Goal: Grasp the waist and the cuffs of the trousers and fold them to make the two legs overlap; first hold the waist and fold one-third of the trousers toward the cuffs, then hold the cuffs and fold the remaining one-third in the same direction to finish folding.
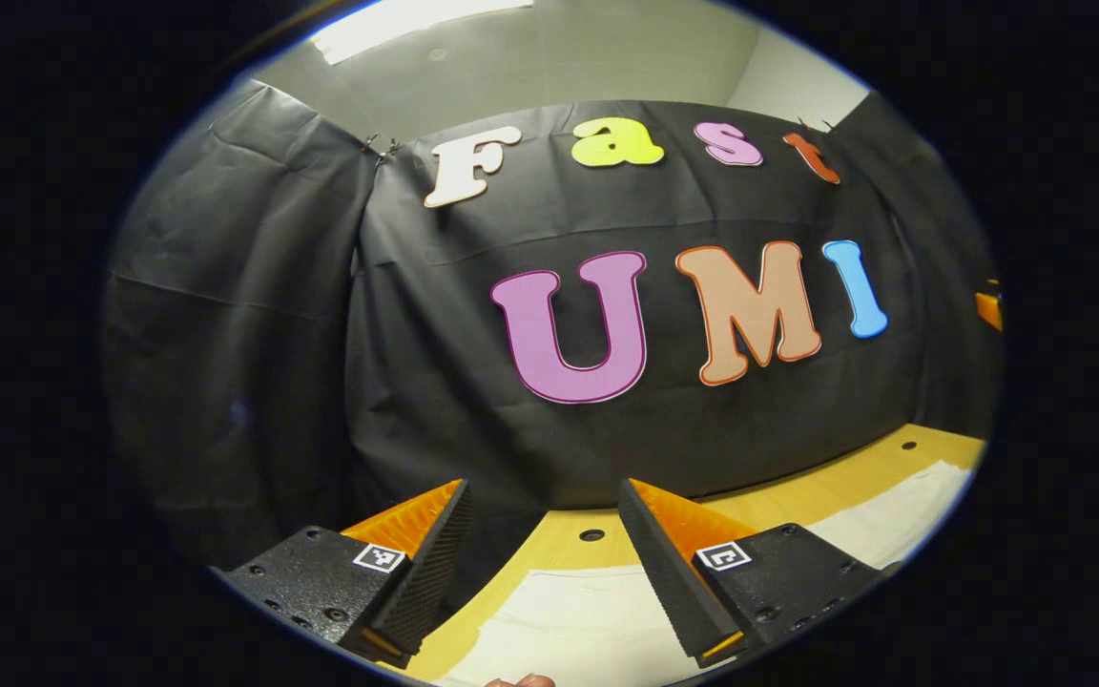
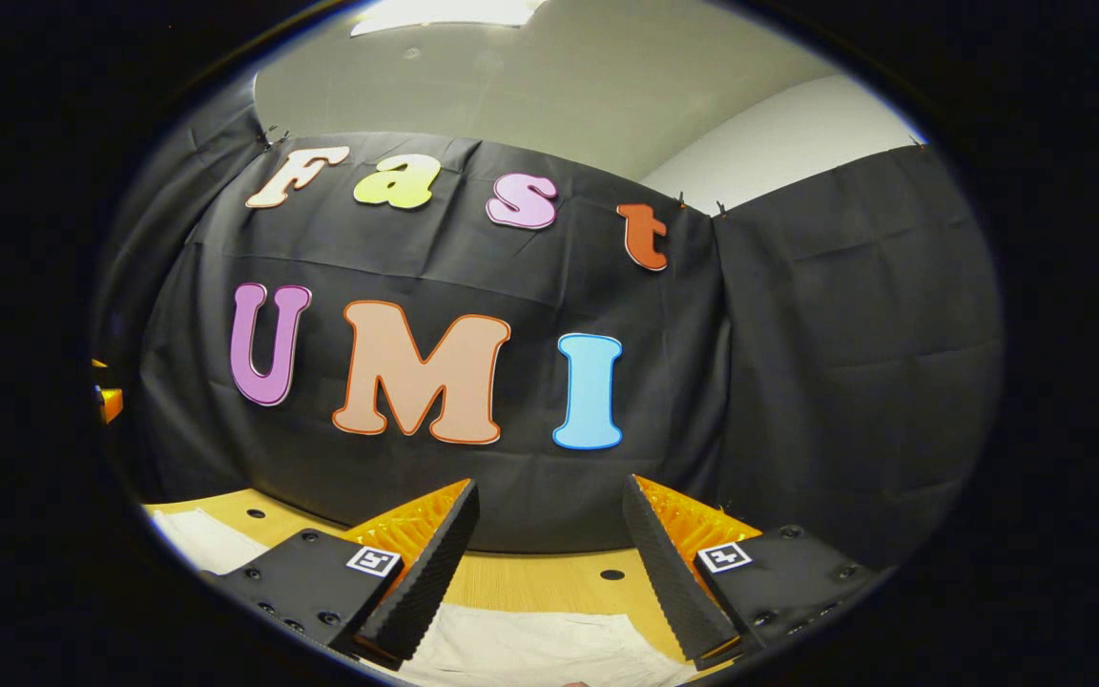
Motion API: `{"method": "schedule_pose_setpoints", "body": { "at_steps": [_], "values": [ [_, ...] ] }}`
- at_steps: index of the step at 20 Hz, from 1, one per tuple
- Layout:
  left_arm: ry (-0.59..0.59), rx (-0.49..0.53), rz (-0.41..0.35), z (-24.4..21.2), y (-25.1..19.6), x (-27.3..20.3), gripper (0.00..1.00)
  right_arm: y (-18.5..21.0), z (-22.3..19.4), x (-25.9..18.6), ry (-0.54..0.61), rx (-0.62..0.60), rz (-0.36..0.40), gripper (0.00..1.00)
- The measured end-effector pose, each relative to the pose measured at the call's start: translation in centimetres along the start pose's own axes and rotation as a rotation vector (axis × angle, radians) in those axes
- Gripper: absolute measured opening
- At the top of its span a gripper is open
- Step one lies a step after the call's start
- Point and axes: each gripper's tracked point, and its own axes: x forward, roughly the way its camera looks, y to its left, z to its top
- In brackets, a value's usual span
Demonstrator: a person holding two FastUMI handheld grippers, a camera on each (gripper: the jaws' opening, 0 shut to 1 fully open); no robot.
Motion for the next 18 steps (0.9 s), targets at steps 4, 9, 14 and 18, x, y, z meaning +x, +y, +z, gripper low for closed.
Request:
{"method": "schedule_pose_setpoints", "body": {
  "at_steps": [4, 9, 14, 18],
  "values": [
    [0.013, 0.094, -0.039, -0.9, 0.7, -0.3, 0.96, 0.3, -0.4, 0.1, 0.006, -0.005, 0.010, 0.97],
    [0.060, 0.262, -0.111, -3.6, 0.8, -1.5, 0.96, 0.5, -1.2, -0.2, 0.020, -0.010, 0.024, 0.97],
    [0.151, 0.430, -0.229, -8.2, 0.6, -3.6, 0.96, 0.9, -1.9, -0.3, 0.028, -0.022, 0.039, 0.97],
    [0.254, 0.554, -0.317, -12.9, 0.6, -5.7, 0.96, 1.2, -2.6, -0.6, 0.035, -0.028, 0.048, 0.98]
  ]
}}
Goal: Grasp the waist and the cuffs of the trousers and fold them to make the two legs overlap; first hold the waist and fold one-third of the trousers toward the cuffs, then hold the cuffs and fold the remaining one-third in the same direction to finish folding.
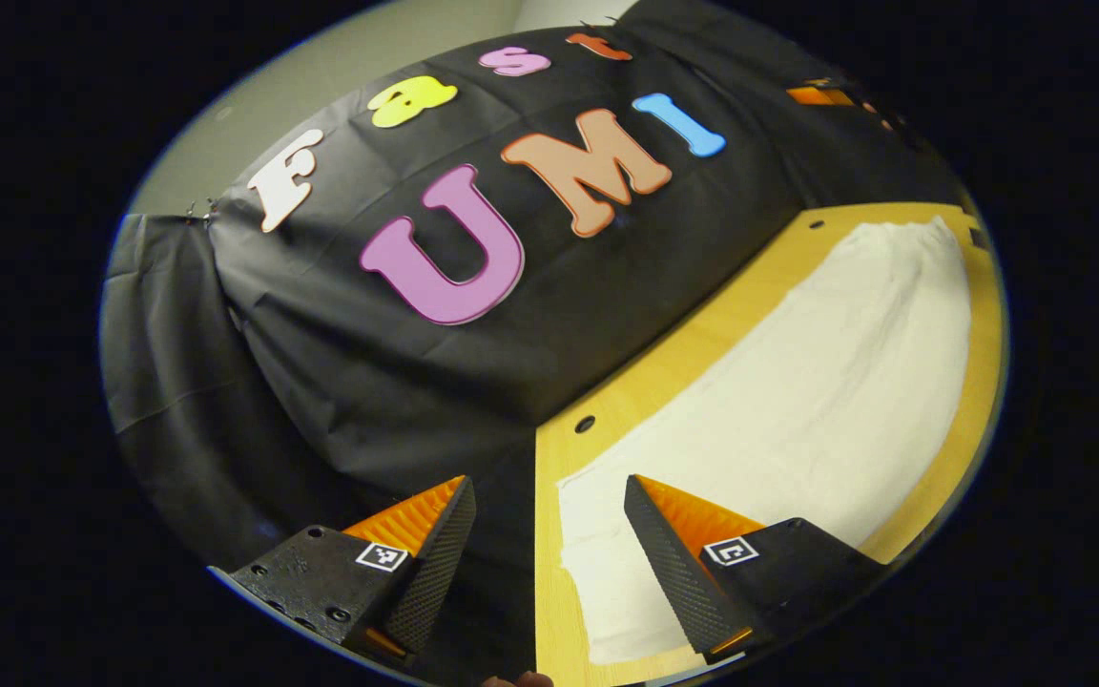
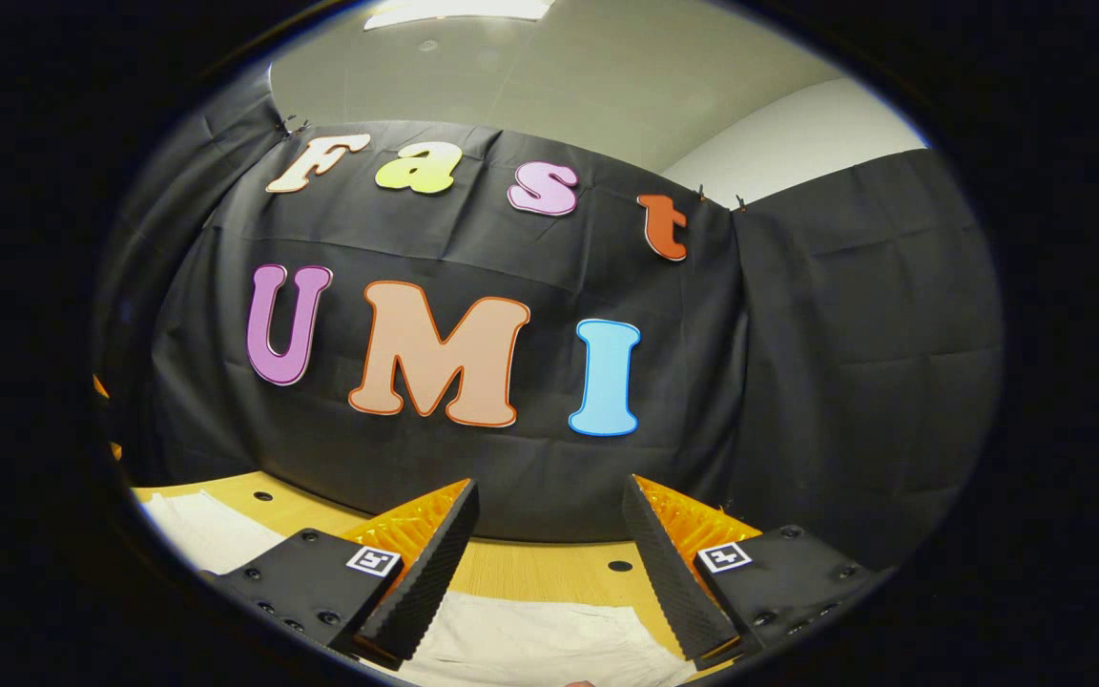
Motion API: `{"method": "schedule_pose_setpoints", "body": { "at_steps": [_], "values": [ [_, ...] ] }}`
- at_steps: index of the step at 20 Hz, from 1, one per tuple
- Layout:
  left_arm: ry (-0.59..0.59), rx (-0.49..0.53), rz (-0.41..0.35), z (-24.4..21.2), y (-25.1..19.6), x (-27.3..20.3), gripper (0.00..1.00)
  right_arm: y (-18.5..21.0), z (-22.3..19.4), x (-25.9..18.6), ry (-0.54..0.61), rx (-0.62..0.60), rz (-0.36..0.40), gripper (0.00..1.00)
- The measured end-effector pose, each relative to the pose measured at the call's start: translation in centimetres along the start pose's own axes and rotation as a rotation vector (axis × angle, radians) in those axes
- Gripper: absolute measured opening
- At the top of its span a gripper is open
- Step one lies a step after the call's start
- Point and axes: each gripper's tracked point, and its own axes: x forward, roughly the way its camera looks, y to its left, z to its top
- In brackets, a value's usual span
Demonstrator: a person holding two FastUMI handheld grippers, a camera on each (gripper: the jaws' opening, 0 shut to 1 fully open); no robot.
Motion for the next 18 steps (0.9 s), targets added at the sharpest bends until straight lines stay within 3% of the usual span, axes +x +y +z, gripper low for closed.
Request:
{"method": "schedule_pose_setpoints", "body": {
  "at_steps": [4, 11, 18],
  "values": [
    [0.058, 0.152, -0.111, -3.4, -2.8, -0.6, 0.96, 0.1, -0.8, -0.2, 0.017, -0.001, 0.006, 0.98],
    [0.185, 0.281, -0.305, -9.7, -7.8, -2.3, 0.97, 0.2, -1.7, -0.7, 0.034, -0.022, 0.020, 0.98],
    [0.288, 0.450, -0.461, -15.5, -10.1, -4.7, 0.97, 0.1, -3.1, -1.3, 0.065, -0.043, 0.027, 0.97]
  ]
}}
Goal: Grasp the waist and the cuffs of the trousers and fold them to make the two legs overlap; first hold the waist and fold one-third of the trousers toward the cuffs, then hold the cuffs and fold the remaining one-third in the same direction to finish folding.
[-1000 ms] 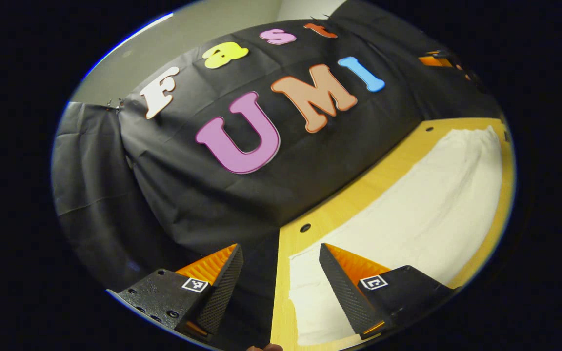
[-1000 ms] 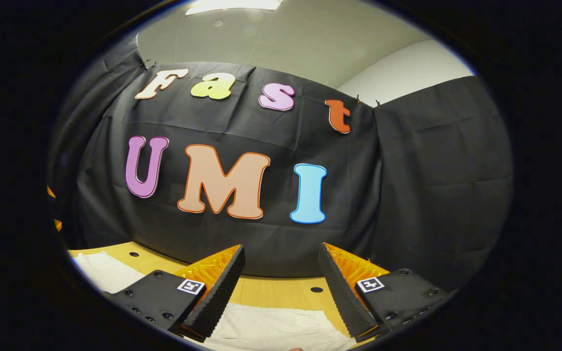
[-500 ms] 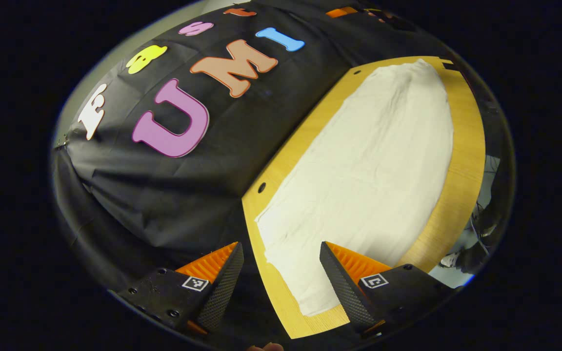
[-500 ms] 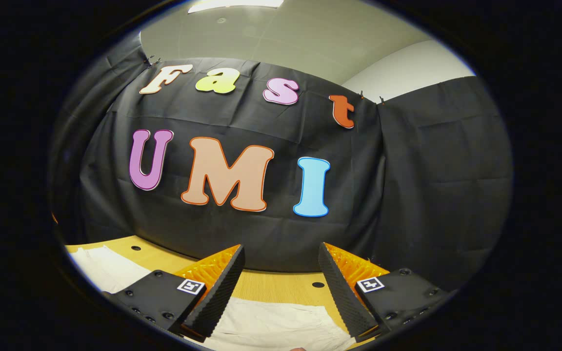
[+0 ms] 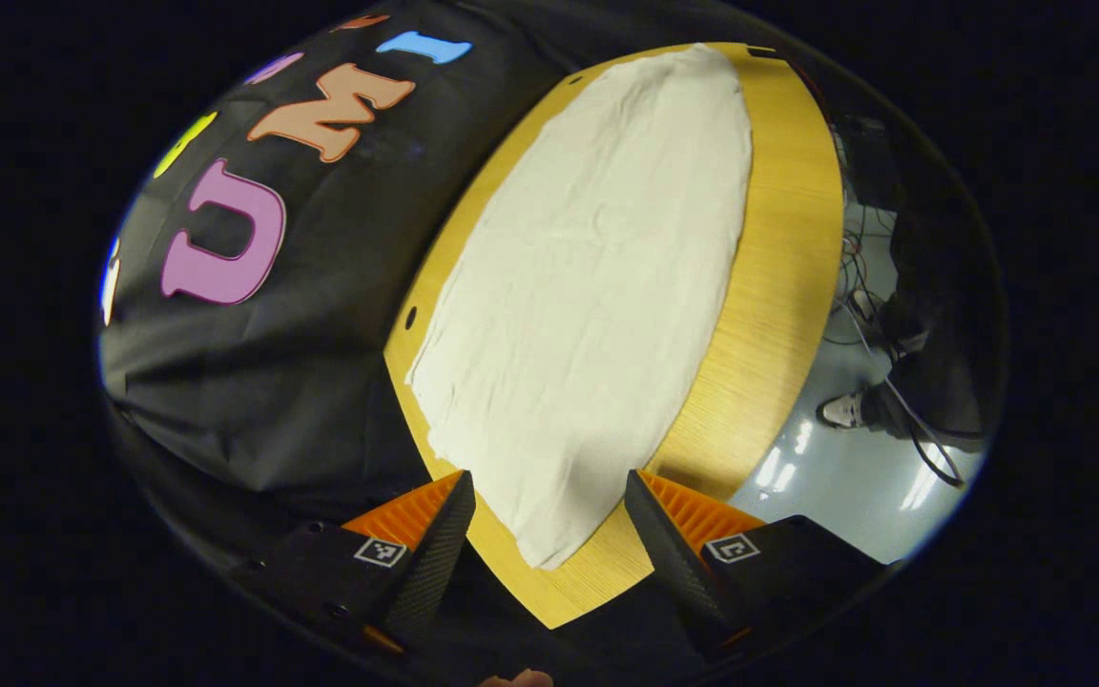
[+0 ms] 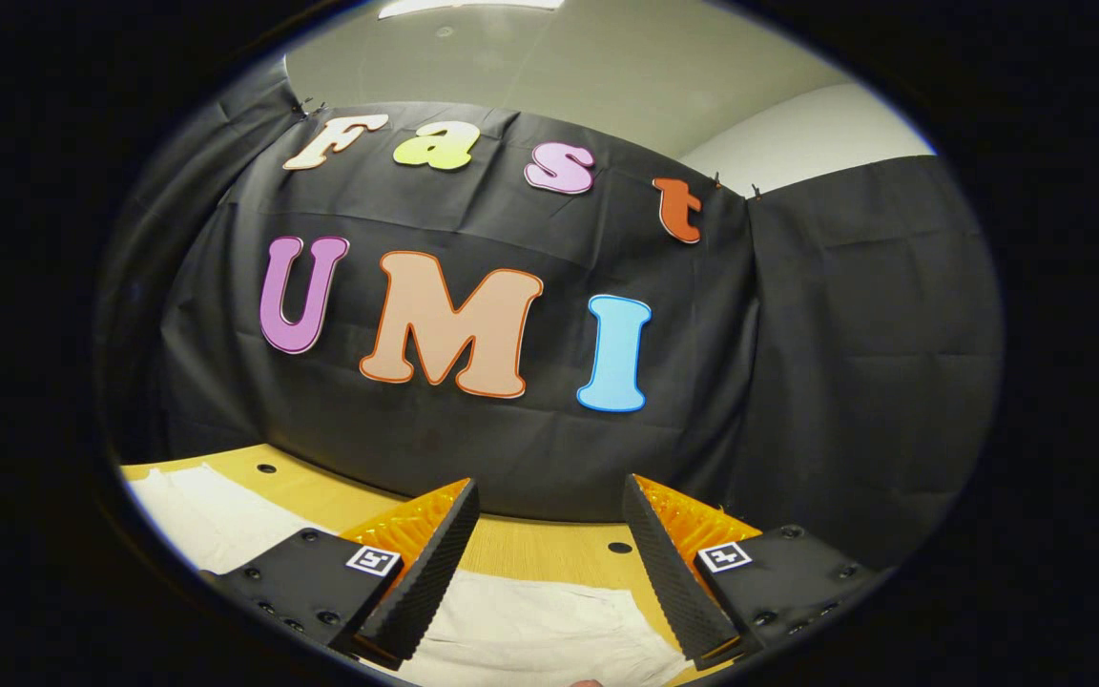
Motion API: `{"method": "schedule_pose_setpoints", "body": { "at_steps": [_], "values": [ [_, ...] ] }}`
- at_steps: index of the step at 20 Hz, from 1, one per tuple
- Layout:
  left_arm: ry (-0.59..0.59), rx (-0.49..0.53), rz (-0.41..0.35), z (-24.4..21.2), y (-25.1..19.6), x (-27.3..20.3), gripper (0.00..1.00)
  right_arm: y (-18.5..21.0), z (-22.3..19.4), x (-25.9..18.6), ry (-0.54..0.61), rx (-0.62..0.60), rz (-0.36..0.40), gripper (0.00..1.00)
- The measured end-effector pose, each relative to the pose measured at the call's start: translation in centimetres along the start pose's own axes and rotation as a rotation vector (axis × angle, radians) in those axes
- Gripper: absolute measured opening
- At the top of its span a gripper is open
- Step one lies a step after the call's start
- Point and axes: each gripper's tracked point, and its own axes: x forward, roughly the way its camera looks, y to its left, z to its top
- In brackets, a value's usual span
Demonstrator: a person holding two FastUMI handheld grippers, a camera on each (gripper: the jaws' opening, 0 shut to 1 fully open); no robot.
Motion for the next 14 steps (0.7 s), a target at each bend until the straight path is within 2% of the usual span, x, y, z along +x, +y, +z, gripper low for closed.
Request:
{"method": "schedule_pose_setpoints", "body": {
  "at_steps": [5, 14],
  "values": [
    [0.025, 0.137, -0.094, -1.0, -2.1, 1.0, 0.97, -0.5, -0.8, -0.1, 0.020, -0.011, -0.010, 0.97],
    [0.006, 0.240, -0.112, -0.7, -1.0, 3.2, 0.90, -2.0, -1.5, -0.4, 0.041, -0.040, -0.045, 0.97]
  ]
}}
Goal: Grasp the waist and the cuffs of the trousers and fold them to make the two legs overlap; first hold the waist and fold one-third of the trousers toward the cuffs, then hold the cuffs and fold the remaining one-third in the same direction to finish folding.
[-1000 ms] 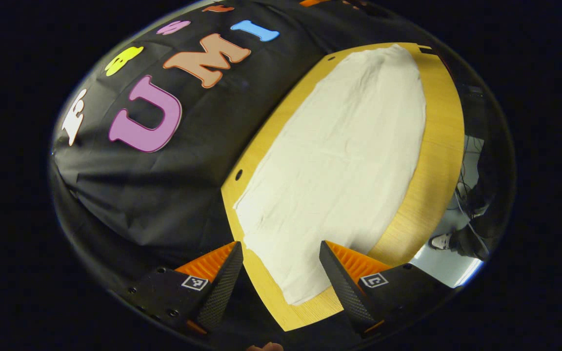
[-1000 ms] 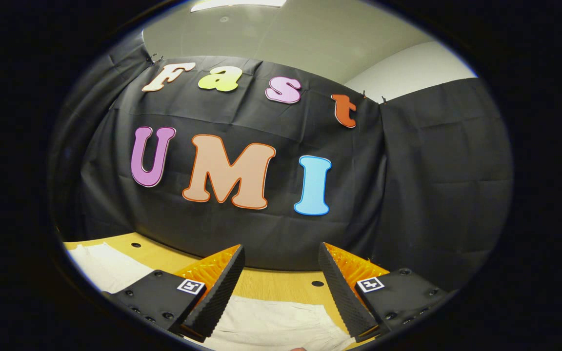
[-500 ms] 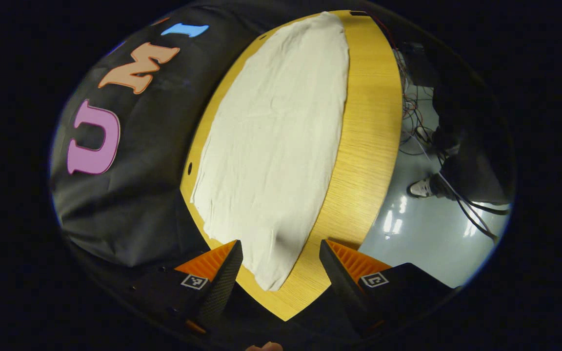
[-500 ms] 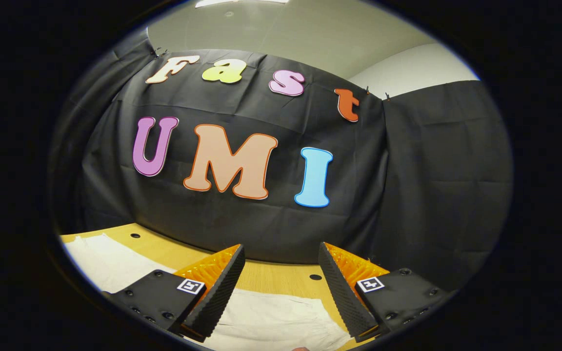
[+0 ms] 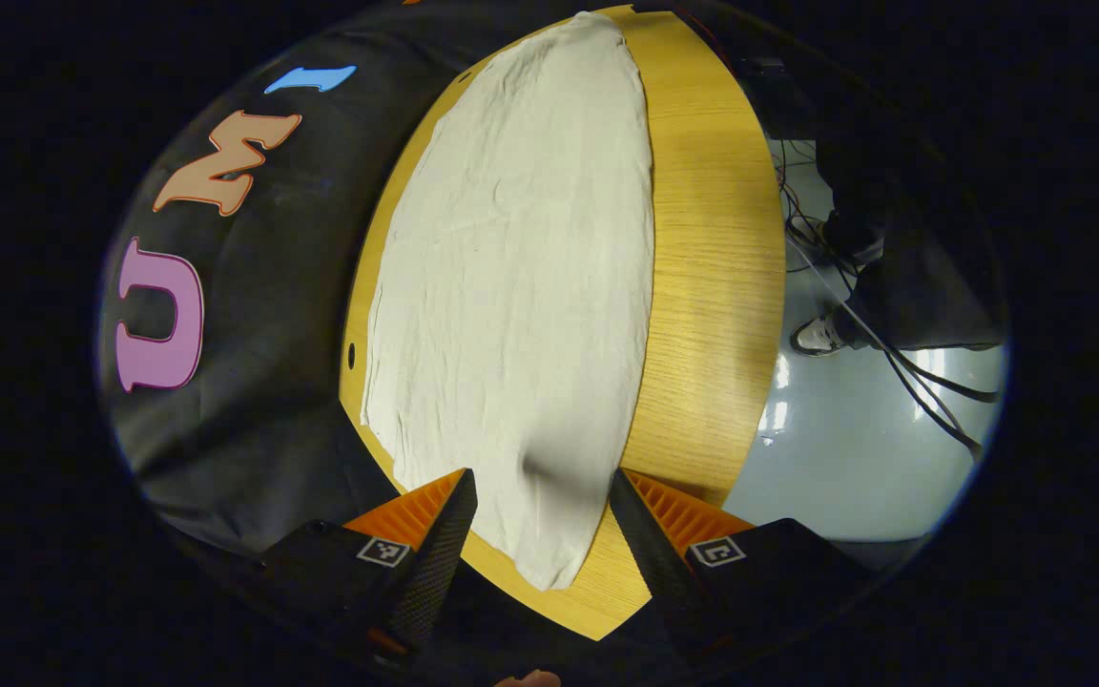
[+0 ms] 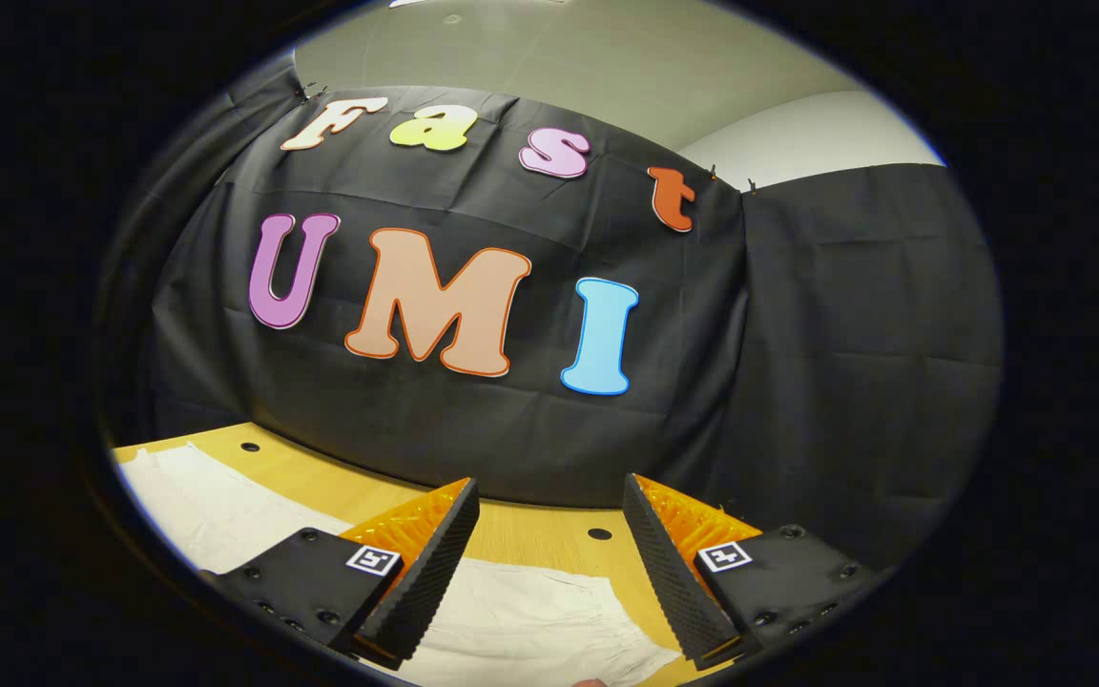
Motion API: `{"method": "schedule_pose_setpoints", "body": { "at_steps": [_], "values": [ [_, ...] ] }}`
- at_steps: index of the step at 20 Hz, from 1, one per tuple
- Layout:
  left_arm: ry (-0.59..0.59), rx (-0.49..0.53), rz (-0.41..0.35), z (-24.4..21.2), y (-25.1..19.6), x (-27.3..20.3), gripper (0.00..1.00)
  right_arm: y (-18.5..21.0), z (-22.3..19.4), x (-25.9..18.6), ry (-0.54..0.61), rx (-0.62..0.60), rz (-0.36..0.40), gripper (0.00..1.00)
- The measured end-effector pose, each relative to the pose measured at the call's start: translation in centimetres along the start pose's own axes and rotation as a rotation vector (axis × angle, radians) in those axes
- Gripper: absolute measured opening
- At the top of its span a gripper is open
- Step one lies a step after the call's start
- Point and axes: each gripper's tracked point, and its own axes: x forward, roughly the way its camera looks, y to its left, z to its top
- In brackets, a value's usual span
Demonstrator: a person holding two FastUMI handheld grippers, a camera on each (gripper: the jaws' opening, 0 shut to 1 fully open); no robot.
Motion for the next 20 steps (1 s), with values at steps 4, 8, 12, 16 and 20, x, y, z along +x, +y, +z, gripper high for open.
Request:
{"method": "schedule_pose_setpoints", "body": {
  "at_steps": [4, 8, 12, 16, 20],
  "values": [
    [0.002, 0.017, -0.004, 0.2, 1.1, 1.2, 0.91, -0.4, 0.0, 0.0, 0.001, 0.002, -0.011, 0.97],
    [0.013, 0.025, -0.011, 0.4, 2.1, 2.2, 0.90, -0.5, -0.2, -0.1, 0.002, -0.004, -0.010, 0.97],
    [-0.001, 0.058, 0.016, 0.6, 2.6, 2.8, 0.87, -0.6, -0.2, -0.1, 0.000, -0.001, -0.008, 0.97],
    [0.031, 0.051, -0.001, 0.6, 1.8, 3.4, 0.55, -0.8, -0.2, -0.2, -0.004, -0.022, -0.005, 0.97],
    [0.055, 0.013, -0.051, 0.5, 0.8, 3.4, 0.25, -1.5, -1.1, -0.6, 0.016, -0.056, 0.002, 0.97]
  ]
}}
